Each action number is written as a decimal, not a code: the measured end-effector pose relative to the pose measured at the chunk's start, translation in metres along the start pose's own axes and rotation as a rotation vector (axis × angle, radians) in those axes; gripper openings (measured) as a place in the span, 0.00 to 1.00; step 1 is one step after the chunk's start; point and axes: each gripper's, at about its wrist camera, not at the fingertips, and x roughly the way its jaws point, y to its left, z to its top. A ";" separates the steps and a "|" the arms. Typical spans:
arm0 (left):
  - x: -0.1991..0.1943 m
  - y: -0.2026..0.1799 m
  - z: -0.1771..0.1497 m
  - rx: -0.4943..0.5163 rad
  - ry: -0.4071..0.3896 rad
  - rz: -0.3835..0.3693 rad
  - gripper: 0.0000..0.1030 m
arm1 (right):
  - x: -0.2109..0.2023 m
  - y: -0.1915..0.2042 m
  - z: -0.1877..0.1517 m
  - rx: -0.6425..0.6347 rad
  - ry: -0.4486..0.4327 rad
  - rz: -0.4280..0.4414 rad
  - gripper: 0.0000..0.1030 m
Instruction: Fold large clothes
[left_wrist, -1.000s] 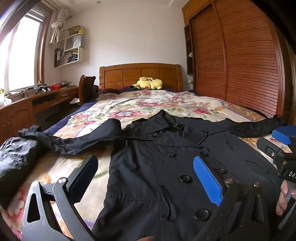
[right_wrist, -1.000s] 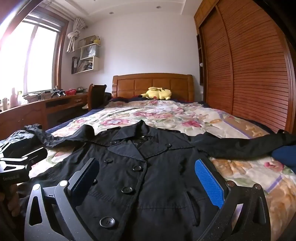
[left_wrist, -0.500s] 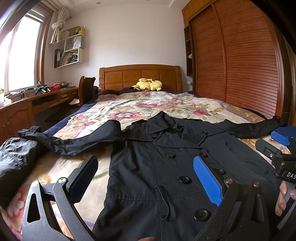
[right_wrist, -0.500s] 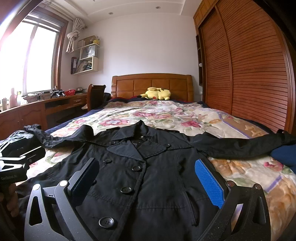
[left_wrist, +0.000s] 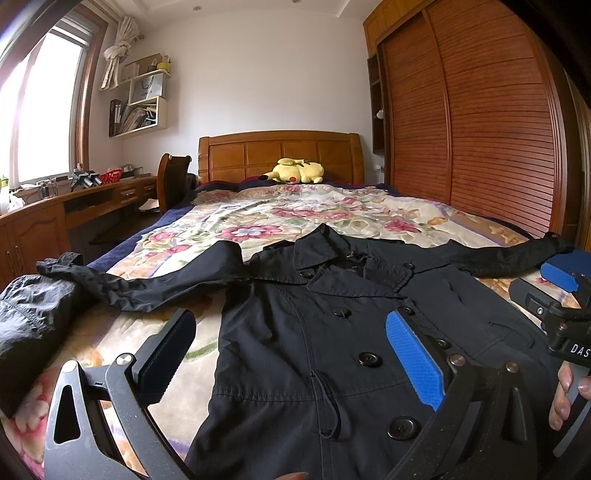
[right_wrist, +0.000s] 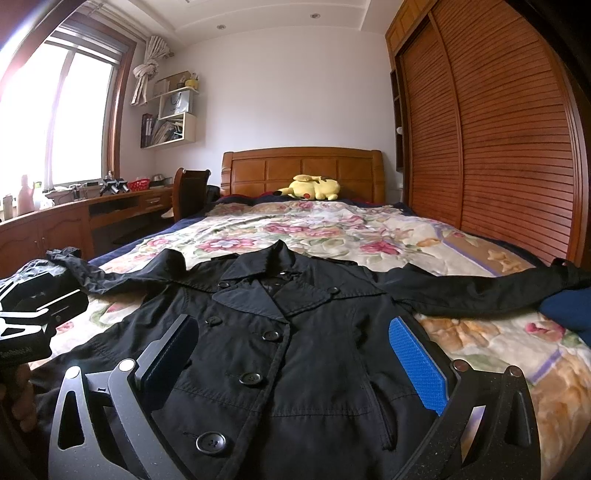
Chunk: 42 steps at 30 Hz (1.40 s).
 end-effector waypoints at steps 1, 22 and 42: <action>0.000 0.000 0.000 0.000 0.000 -0.001 1.00 | 0.000 0.000 0.000 0.000 0.000 -0.001 1.00; -0.001 0.001 -0.001 -0.001 -0.007 -0.001 1.00 | 0.000 0.000 -0.001 0.002 0.000 -0.002 1.00; -0.003 -0.002 0.006 -0.002 -0.011 -0.001 1.00 | 0.000 0.001 -0.001 0.002 -0.001 -0.003 1.00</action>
